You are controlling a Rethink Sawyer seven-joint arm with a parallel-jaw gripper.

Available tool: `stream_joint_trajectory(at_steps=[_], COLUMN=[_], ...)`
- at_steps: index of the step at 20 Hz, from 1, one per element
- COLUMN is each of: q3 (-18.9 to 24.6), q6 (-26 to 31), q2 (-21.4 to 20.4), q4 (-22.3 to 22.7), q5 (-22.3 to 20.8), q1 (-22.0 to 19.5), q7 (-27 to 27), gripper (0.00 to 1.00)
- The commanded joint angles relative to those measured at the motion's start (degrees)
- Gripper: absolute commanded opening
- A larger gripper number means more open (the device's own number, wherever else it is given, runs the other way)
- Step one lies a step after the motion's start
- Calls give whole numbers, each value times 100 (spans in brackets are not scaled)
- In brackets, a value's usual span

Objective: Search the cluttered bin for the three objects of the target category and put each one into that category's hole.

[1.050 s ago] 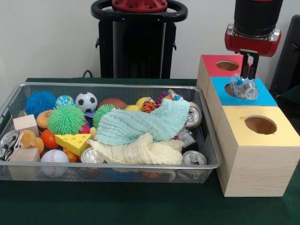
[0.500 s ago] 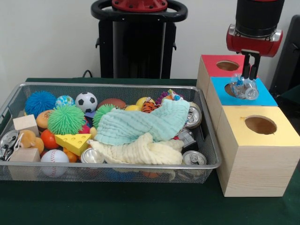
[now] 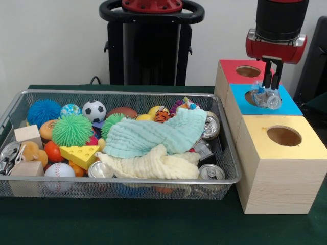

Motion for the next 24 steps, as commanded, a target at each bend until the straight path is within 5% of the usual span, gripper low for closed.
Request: stream_joint_trajectory(at_steps=[1,18,24], q3=[491,506,672], q6=[-440,-164,-614], q2=[157,900,1204], q4=[703,-276,-301], q5=[204,-120,-145], q1=[11,-103,-211], q7=[1006,670,460], gripper=[0,0,0])
